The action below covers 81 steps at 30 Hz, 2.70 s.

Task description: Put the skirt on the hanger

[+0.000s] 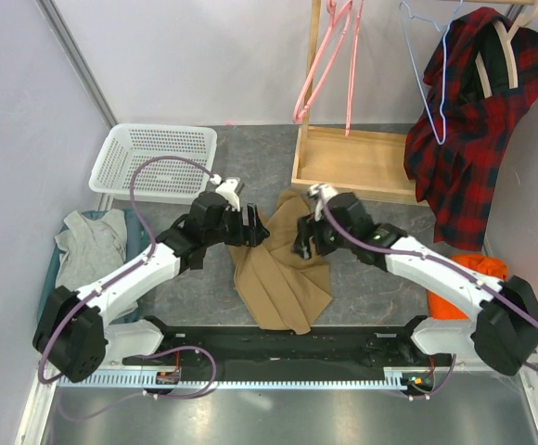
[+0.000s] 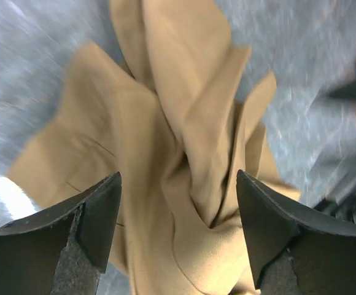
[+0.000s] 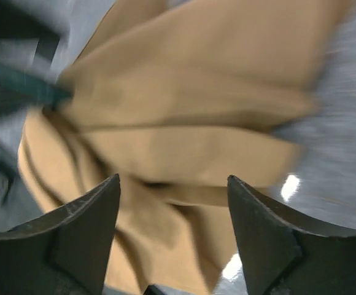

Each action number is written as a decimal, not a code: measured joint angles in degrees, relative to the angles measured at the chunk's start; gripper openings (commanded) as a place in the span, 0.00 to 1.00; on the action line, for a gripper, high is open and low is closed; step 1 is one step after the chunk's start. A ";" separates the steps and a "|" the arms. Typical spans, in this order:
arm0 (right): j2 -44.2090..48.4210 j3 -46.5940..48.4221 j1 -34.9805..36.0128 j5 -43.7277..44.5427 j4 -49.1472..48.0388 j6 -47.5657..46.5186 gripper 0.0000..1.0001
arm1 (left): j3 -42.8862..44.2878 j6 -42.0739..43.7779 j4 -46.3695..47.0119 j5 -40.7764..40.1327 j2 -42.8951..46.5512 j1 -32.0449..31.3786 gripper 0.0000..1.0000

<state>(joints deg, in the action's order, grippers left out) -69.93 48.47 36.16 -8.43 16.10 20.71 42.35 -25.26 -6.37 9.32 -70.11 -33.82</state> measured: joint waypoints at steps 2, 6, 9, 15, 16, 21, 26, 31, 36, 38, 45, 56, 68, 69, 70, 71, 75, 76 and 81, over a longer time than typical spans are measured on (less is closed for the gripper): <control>-2.62 0.04 4.44 -0.68 -0.42 -0.59 0.66 | 0.96 -0.50 -1.09 -3.08 1.53 -0.02 0.85; -8.00 -0.37 9.84 -1.86 -1.60 -0.61 0.57 | 2.64 -2.40 -3.74 -9.66 4.26 0.00 0.85; -10.73 -3.23 10.08 -0.63 -3.26 0.17 0.47 | 2.91 -4.15 -5.51 -13.38 4.17 0.00 0.85; -12.94 -8.33 9.97 11.32 -0.92 5.57 0.34 | 1.68 -9.42 -9.51 -18.45 -1.22 0.07 0.84; -12.70 -8.55 9.84 13.92 -0.28 6.58 0.34 | 1.22 -10.43 -10.25 -18.95 -2.86 0.11 0.83; -12.24 -8.72 9.09 20.35 1.75 8.92 0.33 | 1.09 -12.72 -11.39 -19.45 -10.49 0.11 0.81; -12.28 -8.72 8.94 22.38 1.99 9.92 0.33 | 0.74 -14.40 -10.51 -19.39 -12.59 0.11 0.81; -12.24 -8.72 8.70 22.95 2.08 10.19 0.33 | -2.38 -16.04 -4.61 -17.64 -12.74 0.28 0.79; -11.26 -8.72 7.74 23.10 2.93 10.73 0.32 | -6.16 -18.73 2.99 -16.06 -12.37 0.37 0.56; -10.99 -8.72 7.52 23.08 3.04 10.91 0.32 | -8.22 -19.78 6.16 -15.78 -11.87 0.37 0.35; -10.05 -8.74 7.48 23.08 3.58 11.37 0.36 | -6.32 -19.43 3.87 -16.04 -12.09 0.70 0.02; -5.11 -2.67 6.05 23.54 11.56 8.85 0.80 | 14.53 -4.81 -24.02 -24.22 2.32 0.68 0.02; -20.52 24.33 4.52 19.63 0.17 -0.92 0.78 | 2.19 -4.57 -34.23 -11.82 10.93 0.31 0.02; -24.13 26.67 4.42 18.58 -0.83 -1.40 0.78 | 1.51 -4.94 -34.36 -10.88 11.02 0.31 0.02; -27.58 28.65 4.31 17.79 -1.36 -1.77 0.77 | 0.94 -5.25 -34.38 -10.10 11.04 0.31 0.02; -30.38 30.05 4.20 17.16 -1.53 -2.12 0.77 | 0.39 -5.51 -34.32 -9.35 11.04 0.31 0.02; -41.88 35.78 4.02 13.53 -1.16 -3.89 0.72 | -0.85 -6.23 -34.36 -7.37 11.13 0.17 0.02; -43.98 36.46 3.93 11.76 -1.07 -4.42 0.72 | -0.87 -6.40 -34.40 -7.06 11.19 0.07 0.02; -46.07 36.30 3.89 2.19 -1.81 -6.67 0.74 | -0.90 -7.04 -34.21 -4.85 11.85 -0.07 0.02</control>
<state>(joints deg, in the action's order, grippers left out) -116.01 84.77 40.05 -6.24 14.28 14.04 41.45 -32.29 -40.58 4.47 -58.26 -33.89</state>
